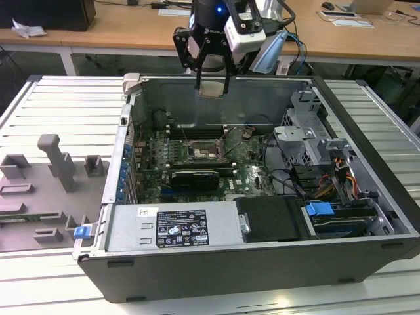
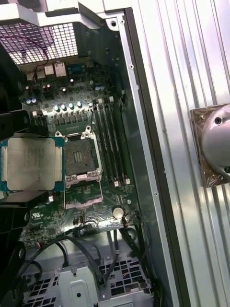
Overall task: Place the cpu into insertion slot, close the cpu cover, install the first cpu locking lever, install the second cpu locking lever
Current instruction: 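Place the cpu into insertion slot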
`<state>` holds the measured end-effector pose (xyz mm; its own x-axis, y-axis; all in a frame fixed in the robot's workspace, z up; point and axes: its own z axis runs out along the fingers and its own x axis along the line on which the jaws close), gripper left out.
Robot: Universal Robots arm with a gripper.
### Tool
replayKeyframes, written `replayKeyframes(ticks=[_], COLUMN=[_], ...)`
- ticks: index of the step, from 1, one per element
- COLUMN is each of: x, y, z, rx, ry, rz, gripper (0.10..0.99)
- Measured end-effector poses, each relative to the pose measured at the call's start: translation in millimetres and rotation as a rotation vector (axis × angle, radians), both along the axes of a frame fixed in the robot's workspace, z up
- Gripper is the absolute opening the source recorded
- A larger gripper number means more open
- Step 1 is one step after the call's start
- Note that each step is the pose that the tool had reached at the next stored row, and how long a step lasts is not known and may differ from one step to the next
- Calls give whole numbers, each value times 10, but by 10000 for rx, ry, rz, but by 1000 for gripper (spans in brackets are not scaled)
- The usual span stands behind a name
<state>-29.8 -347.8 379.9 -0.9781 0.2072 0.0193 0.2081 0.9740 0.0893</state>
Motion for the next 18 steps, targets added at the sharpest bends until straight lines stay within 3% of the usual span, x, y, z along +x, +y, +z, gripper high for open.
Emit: replayKeyframes(ticks=[18], x=[0], y=[0], z=[0], rx=[0], ry=[0], rz=[-830], gripper=[533])
